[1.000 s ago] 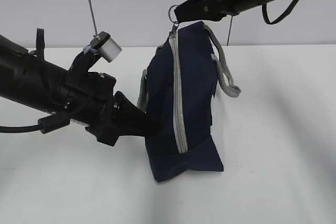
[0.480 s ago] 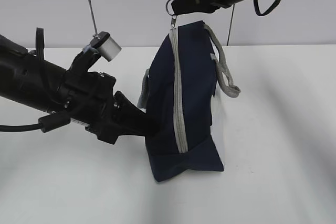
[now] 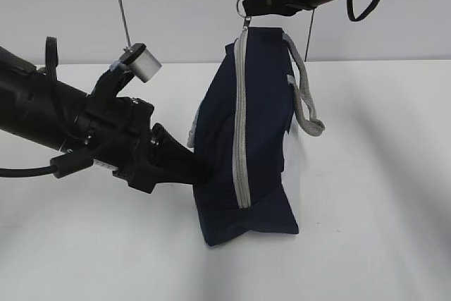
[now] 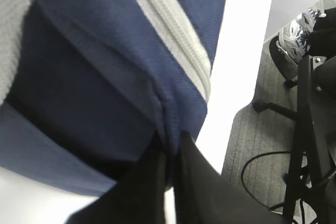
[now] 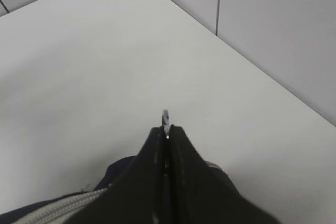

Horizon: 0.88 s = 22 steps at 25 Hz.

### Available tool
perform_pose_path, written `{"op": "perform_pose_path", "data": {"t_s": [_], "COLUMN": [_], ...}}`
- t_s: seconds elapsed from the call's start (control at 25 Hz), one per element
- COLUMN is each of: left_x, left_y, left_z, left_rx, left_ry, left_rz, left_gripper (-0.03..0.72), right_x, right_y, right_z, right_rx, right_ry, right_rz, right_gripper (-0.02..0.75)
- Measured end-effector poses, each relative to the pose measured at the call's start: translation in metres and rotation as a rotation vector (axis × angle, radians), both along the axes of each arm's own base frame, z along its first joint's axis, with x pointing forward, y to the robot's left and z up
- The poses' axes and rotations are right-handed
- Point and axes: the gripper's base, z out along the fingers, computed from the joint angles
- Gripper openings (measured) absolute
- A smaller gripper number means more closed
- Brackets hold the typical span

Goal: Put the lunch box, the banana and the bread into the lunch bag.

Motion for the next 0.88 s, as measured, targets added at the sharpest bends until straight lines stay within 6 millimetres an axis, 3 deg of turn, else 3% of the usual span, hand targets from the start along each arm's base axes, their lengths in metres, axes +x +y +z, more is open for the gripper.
{"op": "perform_pose_path", "data": {"t_s": [0.64, 0.88], "left_x": [-0.002, -0.002], "left_y": [0.001, 0.002], "left_z": [-0.002, -0.002], "left_rx": [0.024, 0.031], "left_ry": [0.015, 0.033], "left_rz": [-0.018, -0.012], "left_gripper": [0.004, 0.004], "right_x": [0.059, 0.064], "right_y": [0.0, 0.002], "right_z": [-0.039, -0.045], "right_rx": [0.009, 0.019], "right_ry": [0.006, 0.025], "right_rz": [-0.01, 0.016], "right_gripper": [-0.016, -0.016]}}
